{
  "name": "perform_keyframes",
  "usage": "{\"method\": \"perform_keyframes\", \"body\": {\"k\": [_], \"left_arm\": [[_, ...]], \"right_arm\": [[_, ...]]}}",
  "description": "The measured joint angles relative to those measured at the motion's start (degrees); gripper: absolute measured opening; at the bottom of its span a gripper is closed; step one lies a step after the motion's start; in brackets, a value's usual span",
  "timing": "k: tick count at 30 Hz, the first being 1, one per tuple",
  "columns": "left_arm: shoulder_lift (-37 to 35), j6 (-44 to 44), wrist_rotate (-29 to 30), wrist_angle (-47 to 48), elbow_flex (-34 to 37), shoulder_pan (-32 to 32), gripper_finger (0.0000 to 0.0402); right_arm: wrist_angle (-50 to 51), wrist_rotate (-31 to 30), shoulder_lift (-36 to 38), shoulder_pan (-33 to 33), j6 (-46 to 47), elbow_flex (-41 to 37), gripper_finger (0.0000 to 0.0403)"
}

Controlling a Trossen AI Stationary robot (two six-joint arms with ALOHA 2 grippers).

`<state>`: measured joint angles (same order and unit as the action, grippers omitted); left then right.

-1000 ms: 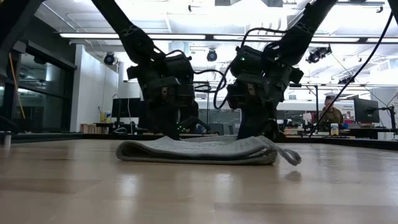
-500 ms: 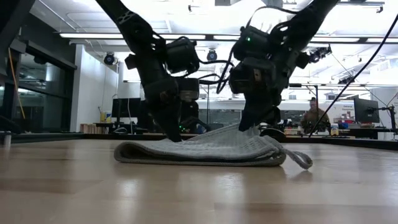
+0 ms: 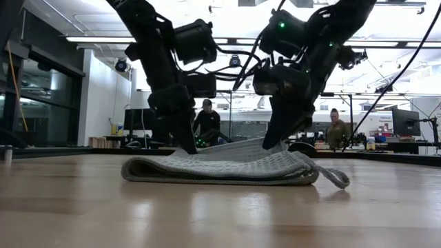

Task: Fold microfiber towels
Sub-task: Fold the gray towel

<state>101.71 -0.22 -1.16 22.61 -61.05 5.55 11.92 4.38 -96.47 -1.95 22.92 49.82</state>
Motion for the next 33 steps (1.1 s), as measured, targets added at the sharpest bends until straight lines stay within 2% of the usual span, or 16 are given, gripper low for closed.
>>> {"method": "perform_keyframes", "body": {"k": [8, 13, 21, 33], "left_arm": [[-0.7, -1.5, 8.2, -1.1, 1.1, -5.3, 0.0], [-2.6, -2.0, 12.3, 0.1, 1.2, -8.1, 0.0], [-6.5, -4.2, 14.6, 1.7, 1.3, -11.8, 0.0], [-7.1, -8.1, 20.5, 2.9, 1.2, -19.1, 0.0]], "right_arm": [[-0.2, -6.5, 0.0, 4.7, 0.1, -0.1, 0.0005], [-0.9, -7.9, 0.0, 6.7, 1.5, 0.0, 0.0005], [-2.7, -10.6, 0.0, 10.7, 2.4, -0.1, 0.0005], [-4.5, -14.1, 1.6, 16.2, 4.5, -0.1, 0.0005]]}}
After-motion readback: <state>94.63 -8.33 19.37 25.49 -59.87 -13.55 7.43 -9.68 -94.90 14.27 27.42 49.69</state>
